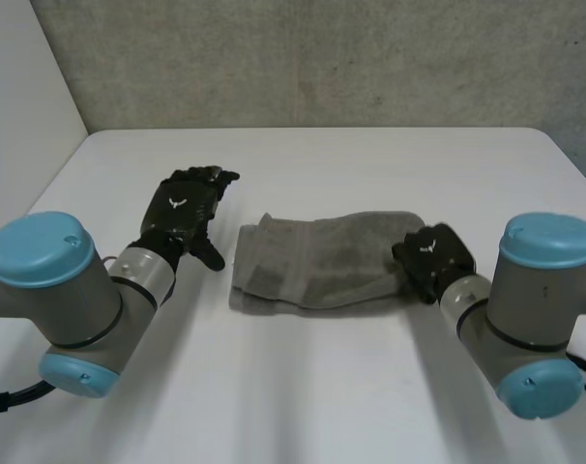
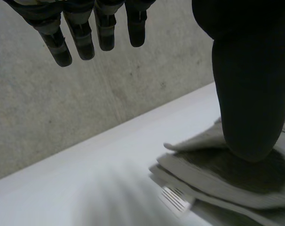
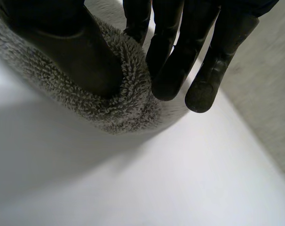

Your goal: Fold the towel.

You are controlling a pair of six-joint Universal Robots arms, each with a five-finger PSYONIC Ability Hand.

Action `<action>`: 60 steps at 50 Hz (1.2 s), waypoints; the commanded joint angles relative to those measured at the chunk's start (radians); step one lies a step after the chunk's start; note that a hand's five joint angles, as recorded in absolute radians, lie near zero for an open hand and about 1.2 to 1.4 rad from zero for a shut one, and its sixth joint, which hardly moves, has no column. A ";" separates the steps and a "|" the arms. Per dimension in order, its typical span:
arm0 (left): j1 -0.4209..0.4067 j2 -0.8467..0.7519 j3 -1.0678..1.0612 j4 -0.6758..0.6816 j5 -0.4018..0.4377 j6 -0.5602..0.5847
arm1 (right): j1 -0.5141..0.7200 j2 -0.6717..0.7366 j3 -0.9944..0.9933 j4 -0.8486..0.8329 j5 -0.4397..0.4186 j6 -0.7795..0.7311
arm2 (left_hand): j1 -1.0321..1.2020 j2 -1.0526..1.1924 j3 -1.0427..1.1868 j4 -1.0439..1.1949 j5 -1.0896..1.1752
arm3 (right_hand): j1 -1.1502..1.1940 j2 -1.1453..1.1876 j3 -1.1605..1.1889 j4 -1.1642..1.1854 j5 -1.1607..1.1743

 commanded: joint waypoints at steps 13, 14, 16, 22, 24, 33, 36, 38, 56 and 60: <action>0.031 0.175 -0.024 0.006 -0.074 -0.012 | 0.424 0.212 -0.373 0.018 -0.198 -0.427 | -0.003 -0.003 -0.004 -0.004 -0.004 | 0.094 0.125 0.055 0.054 0.072; 0.031 0.175 -0.024 0.006 -0.074 -0.012 | 0.436 0.247 -0.380 0.041 -0.201 -0.455 | -0.003 -0.003 -0.004 -0.004 -0.004 | 0.094 0.125 0.055 0.054 0.072; 0.031 0.175 -0.036 0.006 -0.072 -0.012 | 0.438 0.272 -0.386 0.056 -0.186 -0.473 | -0.003 -0.003 -0.004 -0.004 -0.004 | 0.094 0.125 0.055 0.054 0.072; 0.031 0.160 -0.045 0.011 -0.069 -0.012 | 0.413 0.224 -0.400 0.040 -0.063 -0.313 | -0.003 -0.003 -0.004 -0.004 -0.004 | -0.776 -0.746 -0.815 -0.816 -0.799; 0.029 0.150 -0.033 0.015 -0.069 -0.012 | 0.397 0.181 -0.389 0.020 -0.048 -0.183 | -0.003 -0.003 -0.004 -0.004 -0.004 | -1.018 -0.987 -1.057 -1.058 -1.040; 0.014 0.138 0.008 0.018 -0.069 -0.048 | 0.283 -0.091 -0.254 -0.006 -0.035 0.480 | 0.003 0.003 0.002 0.002 0.002 | -1.128 -1.097 -1.167 -1.167 -1.150; 0.005 0.120 0.017 0.017 -0.065 -0.084 | 0.222 -0.126 -0.231 0.011 -0.039 0.529 | 0.009 0.009 0.008 0.008 0.008 | -1.128 -1.097 -1.167 -1.167 -1.150; -0.006 0.103 0.028 0.008 -0.063 -0.097 | 0.200 -0.128 -0.225 0.024 -0.037 0.537 | 0.009 0.009 0.008 0.008 0.008 | -1.128 -1.097 -1.167 -1.167 -1.150; -0.110 -0.184 0.076 -0.014 -0.072 -0.099 | 0.162 0.191 -0.327 0.176 -0.112 0.547 | 0.029 0.029 0.029 0.028 0.028 | -1.128 -1.097 -1.167 -1.167 -1.150; -0.109 -0.181 0.074 -0.014 -0.074 -0.088 | 0.166 0.217 -0.363 0.205 -0.126 0.548 | 0.029 0.029 0.029 0.028 0.028 | -1.128 -1.097 -1.167 -1.167 -1.150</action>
